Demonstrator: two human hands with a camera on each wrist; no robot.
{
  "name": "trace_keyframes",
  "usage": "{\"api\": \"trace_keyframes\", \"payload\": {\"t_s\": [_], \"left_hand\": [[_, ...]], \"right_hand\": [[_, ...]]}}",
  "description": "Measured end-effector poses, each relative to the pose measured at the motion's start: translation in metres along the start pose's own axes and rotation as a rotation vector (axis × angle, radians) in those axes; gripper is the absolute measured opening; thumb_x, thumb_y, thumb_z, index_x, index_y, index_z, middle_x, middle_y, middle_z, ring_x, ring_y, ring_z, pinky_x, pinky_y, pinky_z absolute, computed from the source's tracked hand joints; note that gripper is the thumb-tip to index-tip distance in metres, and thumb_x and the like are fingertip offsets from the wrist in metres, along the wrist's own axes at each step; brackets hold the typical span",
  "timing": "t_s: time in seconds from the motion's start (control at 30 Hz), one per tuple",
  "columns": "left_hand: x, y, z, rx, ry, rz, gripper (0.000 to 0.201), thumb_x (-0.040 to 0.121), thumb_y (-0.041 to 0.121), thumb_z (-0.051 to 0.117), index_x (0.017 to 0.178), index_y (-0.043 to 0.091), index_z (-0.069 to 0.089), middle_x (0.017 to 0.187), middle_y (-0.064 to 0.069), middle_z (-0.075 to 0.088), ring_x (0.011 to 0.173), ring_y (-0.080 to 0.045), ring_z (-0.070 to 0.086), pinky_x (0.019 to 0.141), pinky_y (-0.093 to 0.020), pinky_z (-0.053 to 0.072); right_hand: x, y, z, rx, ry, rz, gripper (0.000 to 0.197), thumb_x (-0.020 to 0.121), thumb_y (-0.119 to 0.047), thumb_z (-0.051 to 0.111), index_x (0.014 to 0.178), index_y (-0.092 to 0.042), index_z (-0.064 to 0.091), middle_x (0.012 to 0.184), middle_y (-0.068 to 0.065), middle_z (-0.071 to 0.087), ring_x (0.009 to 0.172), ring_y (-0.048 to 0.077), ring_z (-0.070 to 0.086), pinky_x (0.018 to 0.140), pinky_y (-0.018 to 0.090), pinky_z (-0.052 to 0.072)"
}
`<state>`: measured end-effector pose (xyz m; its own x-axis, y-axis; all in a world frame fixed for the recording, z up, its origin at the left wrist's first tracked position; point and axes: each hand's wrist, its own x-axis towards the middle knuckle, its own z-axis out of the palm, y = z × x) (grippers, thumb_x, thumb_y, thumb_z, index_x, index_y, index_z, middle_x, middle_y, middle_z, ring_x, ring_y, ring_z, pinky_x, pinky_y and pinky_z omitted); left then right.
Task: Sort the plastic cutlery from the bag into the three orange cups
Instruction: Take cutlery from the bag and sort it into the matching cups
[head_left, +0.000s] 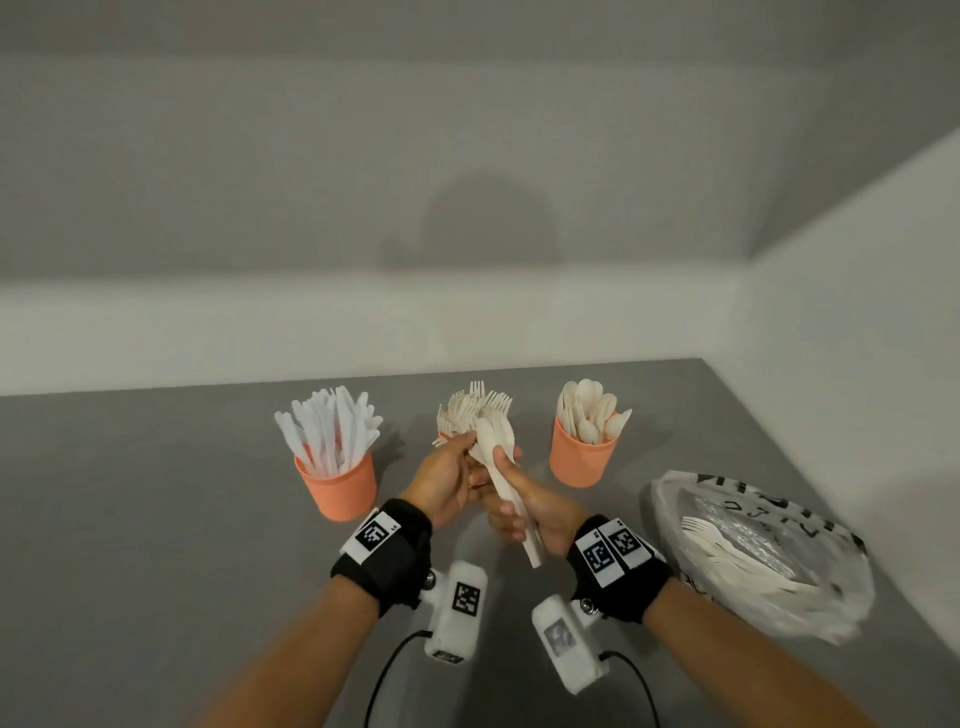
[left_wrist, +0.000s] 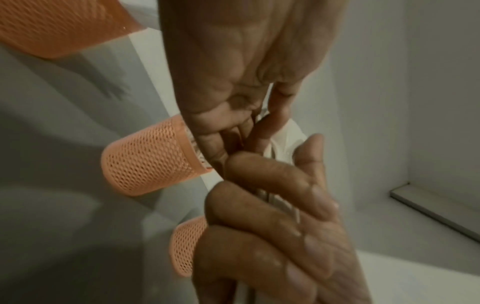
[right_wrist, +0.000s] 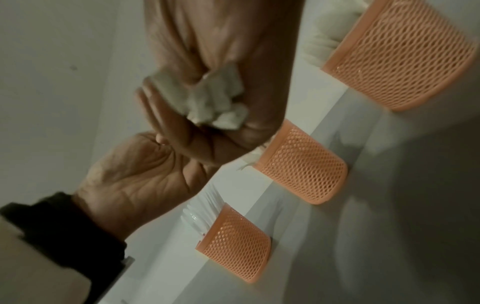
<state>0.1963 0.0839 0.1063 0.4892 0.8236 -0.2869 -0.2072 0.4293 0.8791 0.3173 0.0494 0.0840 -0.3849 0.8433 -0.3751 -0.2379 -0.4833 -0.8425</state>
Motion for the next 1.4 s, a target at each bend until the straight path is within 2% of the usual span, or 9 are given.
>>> {"api": "trace_keyframes", "payload": {"t_s": [0.17,0.3,0.47,0.7,0.83,0.97,1.17,1.3,1.4], "left_hand": [[0.016,-0.006,0.007,0.416,0.201,0.156,0.033,0.099,0.016,0.029,0.088,0.008,0.059,0.088,-0.019,0.064,0.085,-0.029,0.062,0.081,-0.041,0.051],[0.028,0.005,0.010,0.300,0.419,0.345,0.030,0.102,0.018,0.025,0.102,0.006,0.052,0.077,-0.008,0.062,0.053,-0.003,0.064,0.052,-0.018,0.053],[0.034,0.025,0.013,0.165,0.534,0.452,0.028,0.102,0.024,0.025,0.120,0.015,0.046,0.061,-0.004,0.046,0.036,-0.008,0.052,0.039,-0.020,0.045],[0.030,0.005,0.036,0.211,0.362,0.183,0.024,0.096,0.005,0.032,0.083,0.009,0.052,0.062,-0.006,0.050,0.032,-0.002,0.037,0.034,-0.013,0.027],[0.023,-0.025,0.054,0.445,0.364,0.249,0.032,0.101,0.022,0.032,0.109,0.005,0.058,0.060,-0.008,0.055,0.039,-0.010,0.049,0.039,-0.021,0.038],[0.029,-0.046,0.058,0.563,0.468,0.371,0.023,0.089,0.021,0.057,0.101,0.003,0.062,0.088,-0.015,0.068,0.081,-0.027,0.065,0.083,-0.042,0.053],[0.035,-0.056,0.057,0.540,0.585,0.374,0.016,0.083,0.014,0.062,0.094,0.003,0.059,0.075,-0.005,0.064,0.071,-0.019,0.061,0.068,-0.029,0.048],[0.040,-0.050,0.057,0.565,0.583,0.354,0.005,0.081,0.005,0.056,0.079,0.002,0.059,0.062,-0.002,0.058,0.060,-0.019,0.057,0.057,-0.023,0.044],[0.044,-0.046,0.058,0.425,0.578,0.358,0.013,0.085,0.005,0.051,0.092,-0.002,0.057,0.072,-0.012,0.063,0.065,-0.026,0.062,0.067,-0.036,0.054]], "right_hand": [[-0.014,0.001,-0.013,-0.154,0.097,-0.045,0.039,0.096,-0.039,0.044,0.119,-0.011,0.053,0.052,-0.004,0.051,0.031,0.003,0.033,0.033,0.015,0.031],[-0.030,-0.002,-0.026,-0.286,0.141,-0.104,0.028,0.096,-0.036,0.046,0.119,-0.024,0.055,0.065,0.001,0.059,0.034,0.004,0.035,0.034,0.015,0.033],[-0.038,0.002,-0.044,-0.303,0.268,-0.104,0.030,0.094,-0.036,0.049,0.117,-0.019,0.059,0.054,-0.005,0.060,0.033,0.003,0.033,0.033,0.014,0.029],[-0.033,0.005,-0.051,-0.216,0.338,-0.112,0.022,0.098,-0.027,0.044,0.115,-0.019,0.055,0.050,-0.006,0.048,0.035,0.002,0.034,0.035,0.014,0.031],[-0.031,0.004,-0.048,-0.153,0.364,-0.109,0.010,0.099,-0.026,0.042,0.101,-0.021,0.050,0.063,0.000,0.040,0.040,0.009,0.047,0.040,0.021,0.045],[-0.028,0.007,-0.047,-0.298,0.386,-0.199,0.015,0.100,-0.026,0.039,0.108,-0.025,0.051,0.068,0.002,0.041,0.038,0.007,0.044,0.039,0.021,0.043],[-0.030,0.004,-0.045,-0.506,0.418,-0.299,0.026,0.099,-0.007,0.032,0.110,-0.020,0.051,0.069,-0.004,0.050,0.035,-0.003,0.044,0.036,0.011,0.029],[-0.027,0.008,-0.050,-0.427,0.417,-0.292,0.023,0.101,-0.019,0.034,0.090,-0.021,0.053,0.070,0.000,0.047,0.039,0.001,0.036,0.038,0.012,0.025],[-0.020,0.010,-0.055,-0.309,0.456,-0.294,0.042,0.100,-0.035,0.033,0.123,-0.004,0.048,0.063,-0.006,0.052,0.042,0.002,0.039,0.038,0.014,0.028]]}}
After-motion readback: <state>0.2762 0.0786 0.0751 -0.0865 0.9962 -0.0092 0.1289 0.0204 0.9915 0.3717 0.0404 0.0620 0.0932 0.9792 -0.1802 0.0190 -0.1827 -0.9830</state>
